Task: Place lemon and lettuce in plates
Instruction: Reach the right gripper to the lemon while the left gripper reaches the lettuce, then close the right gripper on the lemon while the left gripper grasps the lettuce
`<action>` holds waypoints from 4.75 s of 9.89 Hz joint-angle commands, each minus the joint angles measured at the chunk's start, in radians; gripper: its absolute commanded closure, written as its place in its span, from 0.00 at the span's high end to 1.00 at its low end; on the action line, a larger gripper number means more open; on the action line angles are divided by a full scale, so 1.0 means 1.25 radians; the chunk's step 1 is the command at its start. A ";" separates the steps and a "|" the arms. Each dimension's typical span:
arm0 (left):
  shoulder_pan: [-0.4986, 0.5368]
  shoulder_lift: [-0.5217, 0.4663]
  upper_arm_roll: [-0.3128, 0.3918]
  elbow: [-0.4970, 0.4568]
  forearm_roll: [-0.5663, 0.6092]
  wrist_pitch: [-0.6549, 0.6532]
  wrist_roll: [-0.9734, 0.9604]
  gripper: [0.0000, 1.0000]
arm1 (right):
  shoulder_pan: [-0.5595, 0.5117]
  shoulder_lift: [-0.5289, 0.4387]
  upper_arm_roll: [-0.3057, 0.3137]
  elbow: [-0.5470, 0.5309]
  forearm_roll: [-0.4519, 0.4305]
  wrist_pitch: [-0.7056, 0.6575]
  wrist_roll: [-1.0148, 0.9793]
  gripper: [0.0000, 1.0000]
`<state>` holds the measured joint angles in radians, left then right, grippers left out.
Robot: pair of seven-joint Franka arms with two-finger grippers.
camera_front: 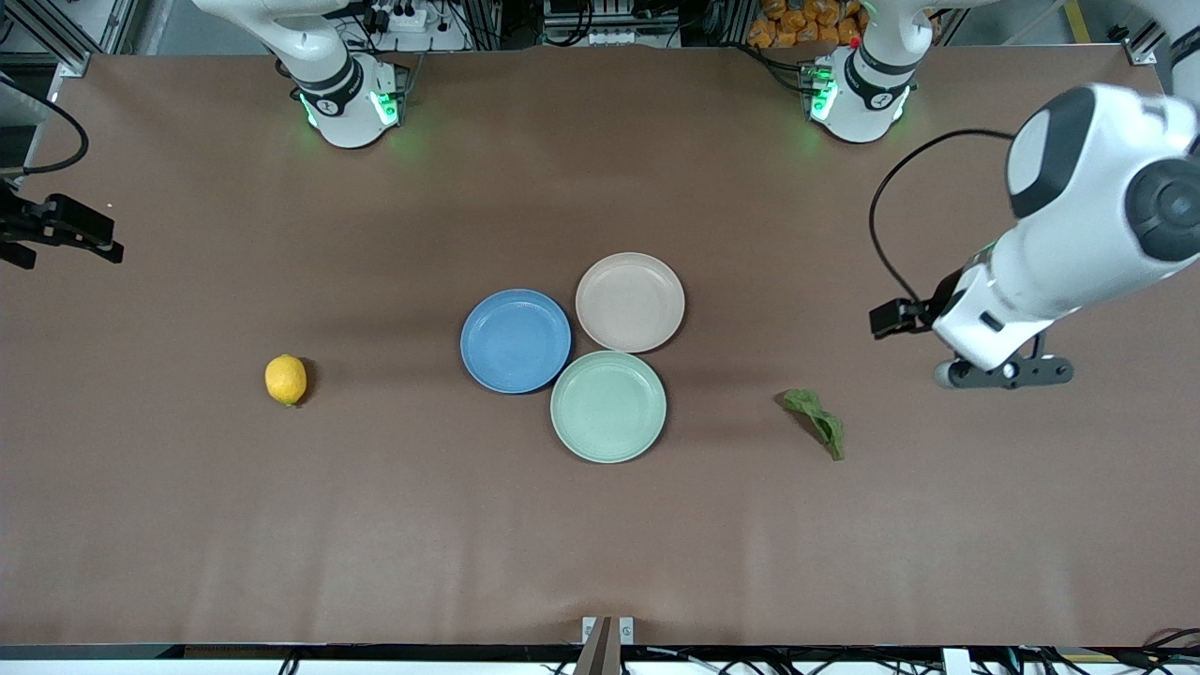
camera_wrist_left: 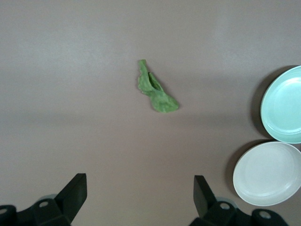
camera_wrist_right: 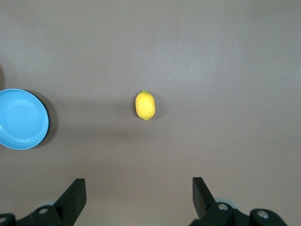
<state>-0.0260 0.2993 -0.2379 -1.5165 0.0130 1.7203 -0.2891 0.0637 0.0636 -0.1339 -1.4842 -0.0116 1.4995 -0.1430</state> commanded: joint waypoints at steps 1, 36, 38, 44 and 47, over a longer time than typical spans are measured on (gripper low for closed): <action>-0.006 0.040 -0.002 0.015 0.023 0.030 -0.049 1.00 | 0.018 0.037 0.005 -0.007 -0.003 -0.003 0.009 1.00; -0.041 0.325 0.011 -0.104 0.148 0.421 -0.520 1.00 | -0.006 0.373 0.008 -0.448 0.020 0.828 0.006 1.00; -0.041 0.332 0.011 -0.102 0.149 0.429 -0.520 1.00 | -0.009 0.382 0.008 -0.450 0.020 0.841 0.008 1.00; -0.042 0.348 0.011 -0.100 0.158 0.442 -0.520 1.00 | -0.008 0.391 0.013 -0.456 0.055 0.855 0.006 0.97; -0.042 0.353 0.011 -0.100 0.159 0.445 -0.519 1.00 | -0.009 0.395 0.016 -0.456 0.055 0.855 -0.014 0.66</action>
<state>-0.0735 0.7343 -0.2267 -1.6455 0.1750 2.2632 -0.9045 0.0656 0.5512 -0.1243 -2.0418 0.0446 2.5469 -0.1433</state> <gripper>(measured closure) 0.000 0.203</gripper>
